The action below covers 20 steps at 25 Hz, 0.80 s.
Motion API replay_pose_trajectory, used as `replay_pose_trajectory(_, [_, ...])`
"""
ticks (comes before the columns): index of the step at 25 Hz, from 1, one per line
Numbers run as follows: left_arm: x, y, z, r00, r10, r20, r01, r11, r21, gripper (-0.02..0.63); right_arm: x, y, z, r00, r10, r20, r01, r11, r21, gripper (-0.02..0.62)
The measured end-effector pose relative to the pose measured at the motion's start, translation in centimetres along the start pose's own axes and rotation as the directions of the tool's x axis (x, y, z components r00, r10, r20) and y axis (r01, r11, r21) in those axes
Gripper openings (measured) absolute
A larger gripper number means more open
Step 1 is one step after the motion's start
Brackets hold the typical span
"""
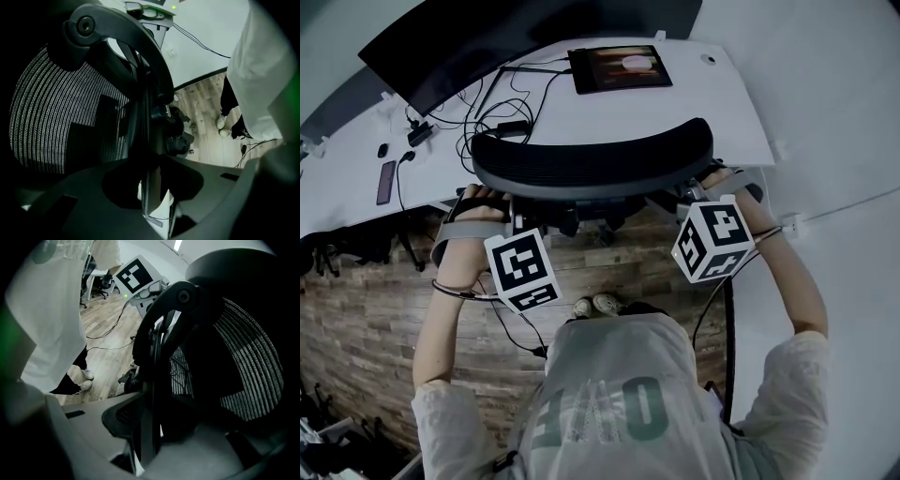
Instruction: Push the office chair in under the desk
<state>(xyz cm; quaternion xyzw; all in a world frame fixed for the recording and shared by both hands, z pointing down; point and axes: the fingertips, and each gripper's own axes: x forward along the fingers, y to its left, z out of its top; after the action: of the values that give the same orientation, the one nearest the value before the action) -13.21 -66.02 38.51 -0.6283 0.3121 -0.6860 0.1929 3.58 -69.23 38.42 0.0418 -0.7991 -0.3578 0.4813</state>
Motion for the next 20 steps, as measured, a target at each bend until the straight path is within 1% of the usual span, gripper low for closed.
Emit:
replay_pose_trajectory(6, [0.1,0.1,-0.2,1.0,0.001,0.007,-0.001,1.0,-0.006,0.126,0.1,-0.1,0.2,1.0,0.01,-0.006,-0.01,1.0,0.004,0.1])
replay_pose_trajectory(10, [0.1,0.1,-0.3,0.999,-0.002,0.042,0.002,1.0,0.0,0.126,0.2,0.0,0.2,1.0,0.002,-0.016,-0.002,1.0,0.022,0.1])
replay_pose_trajectory(12, [0.1,0.1,-0.3,0.997,0.003,0.077,-0.002,1.0,-0.021,0.127,0.2,0.0,0.3,1.0,-0.005,-0.014,0.006,0.998,0.055,0.1])
replay_pose_trajectory(13, [0.0,0.1,-0.3,0.994,0.006,0.107,0.0,0.998,-0.055,0.127,0.3,0.1,0.4,1.0,-0.007,-0.012,0.008,0.997,0.076,0.1])
replay_pose_trajectory(15, [-0.3,0.0,-0.1,0.984,0.029,0.176,-0.002,0.988,-0.152,0.129,0.3,0.3,0.6,1.0,-0.011,-0.011,0.012,0.993,0.114,0.1])
replay_pose_trajectory(17, [-0.9,0.3,-0.2,0.971,0.096,0.219,-0.042,0.97,-0.239,0.133,0.2,0.4,0.8,0.999,-0.045,-0.007,0.046,0.989,0.141,0.104])
replay_pose_trajectory(18, [-1.5,0.7,-0.4,0.961,0.144,0.236,-0.072,0.955,-0.288,0.133,-0.1,0.2,1.2,0.997,-0.077,0.008,0.075,0.985,0.156,0.117])
replay_pose_trajectory(19, [-2.4,1.3,-0.6,0.947,0.195,0.254,-0.097,0.931,-0.351,0.133,-0.7,-0.1,1.7,0.993,-0.114,0.035,0.105,0.978,0.182,0.118])
replay_pose_trajectory(20, [-3.4,2.0,-1.0,0.93,0.243,0.275,-0.108,0.897,-0.429,0.133,-1.6,-0.4,2.4,0.986,-0.15,0.071,0.13,0.966,0.225,0.118])
